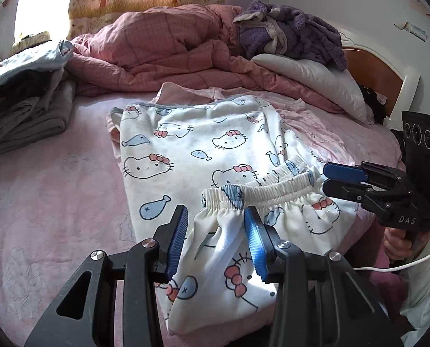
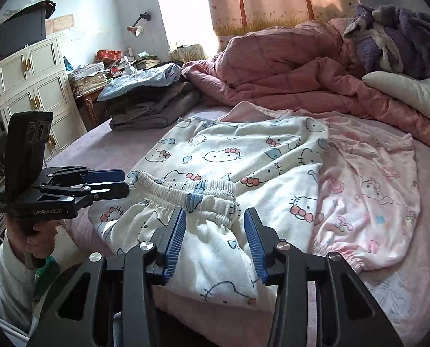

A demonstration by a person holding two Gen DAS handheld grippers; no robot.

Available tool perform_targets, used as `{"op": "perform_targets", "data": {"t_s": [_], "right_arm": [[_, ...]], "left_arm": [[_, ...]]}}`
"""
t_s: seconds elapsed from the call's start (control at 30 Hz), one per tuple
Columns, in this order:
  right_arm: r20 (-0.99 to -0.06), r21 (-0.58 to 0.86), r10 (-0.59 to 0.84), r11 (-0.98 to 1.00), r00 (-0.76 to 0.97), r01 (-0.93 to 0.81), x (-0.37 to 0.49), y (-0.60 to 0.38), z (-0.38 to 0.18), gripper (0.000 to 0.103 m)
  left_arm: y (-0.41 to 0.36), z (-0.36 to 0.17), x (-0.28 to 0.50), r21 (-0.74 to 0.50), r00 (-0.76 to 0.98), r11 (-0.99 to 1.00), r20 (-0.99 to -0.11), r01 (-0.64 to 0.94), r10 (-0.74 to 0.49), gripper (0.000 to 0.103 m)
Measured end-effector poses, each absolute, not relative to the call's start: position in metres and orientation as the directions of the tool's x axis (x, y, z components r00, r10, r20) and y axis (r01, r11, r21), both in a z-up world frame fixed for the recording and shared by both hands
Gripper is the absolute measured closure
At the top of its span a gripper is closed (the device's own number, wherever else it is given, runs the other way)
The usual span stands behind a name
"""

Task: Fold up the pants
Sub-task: 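Carry the held cuff end over the pants toward the waistband with both tools, then lower the cuff end onto the pants and open both tools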

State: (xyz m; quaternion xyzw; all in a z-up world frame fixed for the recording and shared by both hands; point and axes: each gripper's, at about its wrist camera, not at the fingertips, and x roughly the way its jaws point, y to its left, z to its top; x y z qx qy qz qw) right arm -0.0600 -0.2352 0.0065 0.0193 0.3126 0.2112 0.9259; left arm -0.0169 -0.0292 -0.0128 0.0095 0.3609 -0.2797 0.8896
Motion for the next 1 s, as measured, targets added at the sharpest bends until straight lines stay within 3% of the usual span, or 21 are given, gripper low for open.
{"op": "perform_targets", "data": {"t_s": [0.2,0.23,0.27,0.37,0.43,0.7,1.0], "right_arm": [[-0.598,0.228,0.468,0.878,0.651,-0.422,-0.037,-0.232,-0.013,0.059],[-0.601,0.225,0.473,0.874,0.645,-0.431,-0.036,-0.23,-0.015,0.065],[-0.604,0.213,0.466,0.876,0.647,-0.433,-0.036,-0.228,-0.016,0.075],[-0.589,0.194,0.451,0.884,0.671,-0.425,-0.039,-0.226,-0.016,0.084],[-0.571,0.195,0.454,0.885,0.684,-0.424,-0.043,-0.226,-0.011,0.086],[-0.472,0.098,0.391,0.914,0.79,-0.394,-0.043,-0.222,0.038,0.087],[-0.543,0.072,0.327,0.936,0.773,-0.345,0.004,-0.215,0.014,0.087]], "left_arm": [[-0.034,-0.023,-0.015,-0.215,0.549,0.822,-0.652,0.527,-0.523,0.063],[-0.035,-0.026,-0.014,-0.215,0.548,0.825,-0.656,0.523,-0.519,0.063],[-0.036,-0.027,-0.015,-0.213,0.551,0.826,-0.656,0.521,-0.517,0.07],[-0.037,-0.023,-0.021,-0.195,0.576,0.83,-0.637,0.522,-0.512,0.09],[-0.036,-0.014,-0.027,-0.197,0.591,0.822,-0.608,0.534,-0.53,0.096],[-0.044,0.024,-0.013,-0.111,0.685,0.853,-0.548,0.51,-0.481,0.096],[-0.045,-0.011,0.027,-0.133,0.66,0.881,-0.614,0.455,-0.434,0.096]]}}
